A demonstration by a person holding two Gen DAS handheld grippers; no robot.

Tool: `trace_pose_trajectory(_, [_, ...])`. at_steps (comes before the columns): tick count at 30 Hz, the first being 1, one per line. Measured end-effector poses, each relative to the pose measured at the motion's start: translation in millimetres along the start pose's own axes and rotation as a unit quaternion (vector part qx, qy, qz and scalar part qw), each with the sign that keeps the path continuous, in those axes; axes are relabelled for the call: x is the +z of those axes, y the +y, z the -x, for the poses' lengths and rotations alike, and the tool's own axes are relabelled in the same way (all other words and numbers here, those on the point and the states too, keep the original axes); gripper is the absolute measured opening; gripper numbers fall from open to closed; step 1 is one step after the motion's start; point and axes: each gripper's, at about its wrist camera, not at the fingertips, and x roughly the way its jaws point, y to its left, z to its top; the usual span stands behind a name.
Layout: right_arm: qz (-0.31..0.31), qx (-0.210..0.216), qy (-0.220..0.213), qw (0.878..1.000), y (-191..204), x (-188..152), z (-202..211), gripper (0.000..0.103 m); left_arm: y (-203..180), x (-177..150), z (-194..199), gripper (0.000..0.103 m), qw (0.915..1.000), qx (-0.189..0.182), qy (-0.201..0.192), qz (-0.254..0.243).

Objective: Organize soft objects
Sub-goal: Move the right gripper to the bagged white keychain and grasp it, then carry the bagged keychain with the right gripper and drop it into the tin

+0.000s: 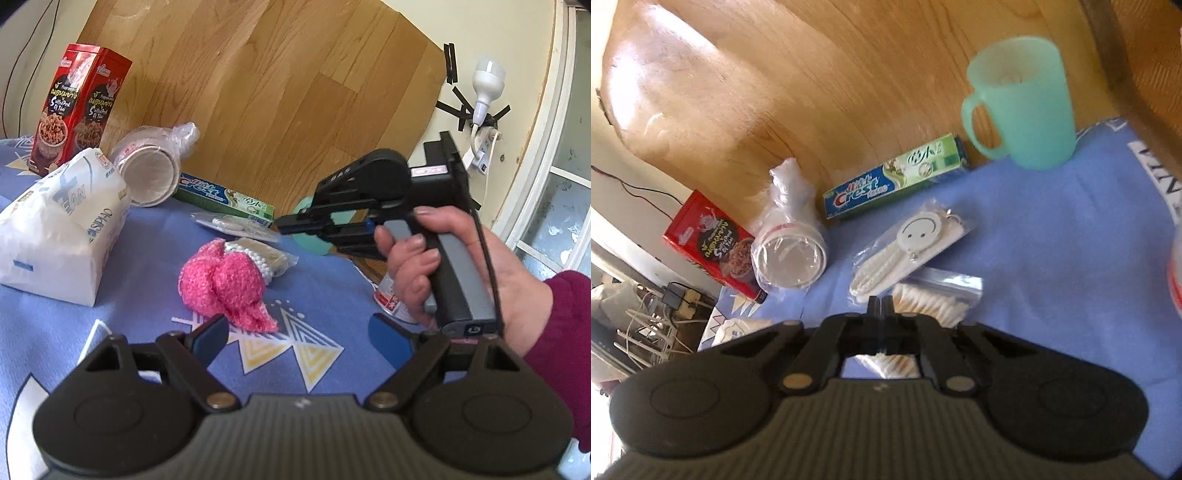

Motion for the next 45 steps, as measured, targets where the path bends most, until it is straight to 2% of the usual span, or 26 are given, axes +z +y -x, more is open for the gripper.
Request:
trace_pose_trajectory(2, [0.099,-0.021,-0.035,0.994,27.1,2.1,-5.6,0.011,-1.2,-0.6,0.7,0.086,1.0000,0.005,-0.002,-0.003])
trace_pose_trajectory(3, [0.168,-0.031,-0.038,0.985,41.7,1.0,-9.5,0.027,-1.5,-0.7,1.3,0.087,1.0000,0.006,-0.004,-0.004])
trace_pose_trajectory(4, [0.216,-0.028,-0.012,0.976,52.6,0.9,-19.1,0.041,-1.6,-0.7,2.1,0.089,0.9999,0.007,-0.006,-0.005])
trace_pose_trajectory(5, [0.236,-0.026,0.012,0.971,57.5,2.2,-29.3,0.059,-1.7,-0.9,3.1,0.090,0.9999,0.007,-0.009,-0.006])
trace_pose_trajectory(7, [0.289,-0.050,0.037,0.955,70.2,-3.5,-49.8,0.059,-0.6,0.0,2.5,0.090,0.9999,0.005,-0.008,-0.005])
trace_pose_trajectory(8, [0.339,-0.075,0.041,0.937,78.4,-9.7,-62.7,0.063,0.2,0.3,1.7,0.090,1.0000,0.004,-0.006,-0.003])
trace_pose_trajectory(9, [0.377,-0.096,0.042,0.920,82.6,-15.3,-73.3,0.071,1.1,0.7,1.1,0.090,1.0000,0.002,-0.005,0.000])
trace_pose_trajectory(11, [0.424,-0.126,0.046,0.896,86.1,-22.6,-95.0,0.076,2.9,0.9,1.0,0.090,1.0000,-0.001,-0.004,0.005])
trace_pose_trajectory(13, [0.446,-0.143,0.044,0.883,82.6,-22.3,-109.7,0.073,4.5,1.2,0.8,0.090,0.9999,-0.004,-0.004,0.008])
trace_pose_trajectory(14, [0.445,-0.153,0.046,0.881,78.5,-18.8,-117.3,0.063,5.0,1.4,0.6,0.090,0.9999,-0.006,-0.004,0.009])
trace_pose_trajectory(15, [0.442,-0.154,0.049,0.882,74.4,-15.3,-120.5,0.047,5.2,1.4,0.3,0.090,0.9999,-0.007,-0.003,0.010])
trace_pose_trajectory(16, [0.442,-0.160,0.046,0.882,70.7,-12.6,-122.5,0.044,5.6,1.5,0.2,0.090,0.9999,-0.008,-0.003,0.011])
trace_pose_trajectory(18, [0.452,-0.167,0.025,0.876,66.7,-12.8,-117.7,0.033,6.3,1.5,0.0,0.090,0.9999,-0.010,-0.003,0.013])
trace_pose_trajectory(22, [0.476,-0.161,-0.036,0.864,62.1,-14.4,-78.0,0.021,7.9,2.0,-1.5,0.090,0.9998,-0.009,-0.001,0.018])
trace_pose_trajectory(25, [0.474,-0.152,-0.063,0.865,52.4,-16.2,-33.3,0.017,7.7,1.6,-1.0,0.090,0.9999,-0.003,-0.003,0.016])
trace_pose_trajectory(28, [0.469,-0.135,-0.071,0.870,33.8,-35.6,18.6,0.017,6.4,1.3,-1.0,0.090,0.9999,0.003,-0.002,0.012])
trace_pose_trajectory(32, [0.502,-0.099,-0.065,0.857,5.2,-101.1,89.1,0.018,8.5,1.6,-1.1,0.091,0.9999,0.002,0.000,0.016])
trace_pose_trajectory(35, [0.507,-0.071,-0.028,0.859,-17.9,-148.1,127.1,0.022,11.7,1.7,-1.1,0.091,0.9996,-0.004,0.005,0.027])
trace_pose_trajectory(37, [0.485,-0.067,-0.004,0.872,-36.2,-170.3,145.5,0.039,11.9,1.4,0.0,0.091,0.9994,-0.013,0.007,0.030])
trace_pose_trajectory(39, [0.445,-0.059,-0.008,0.893,-51.1,-181.3,163.1,0.057,8.0,1.3,0.0,0.089,0.9993,-0.022,0.016,0.026])
trace_pose_trajectory(42, [0.385,-0.034,-0.030,0.922,-61.5,-182.2,179.9,0.068,-10.5,2.4,-4.2,0.087,0.9981,-0.050,0.034,0.009])
trace_pose_trajectory(43, [0.372,-0.026,-0.039,0.927,-62.1,-180.3,181.1,0.070,-19.6,3.4,-8.5,0.087,0.9968,-0.064,0.046,0.009])
trace_pose_trajectory(45, [0.366,-0.024,-0.049,0.929,-59.6,-177.9,175.1,0.076,-39.7,4.2,-20.1,0.087,0.9942,-0.080,0.073,0.002])
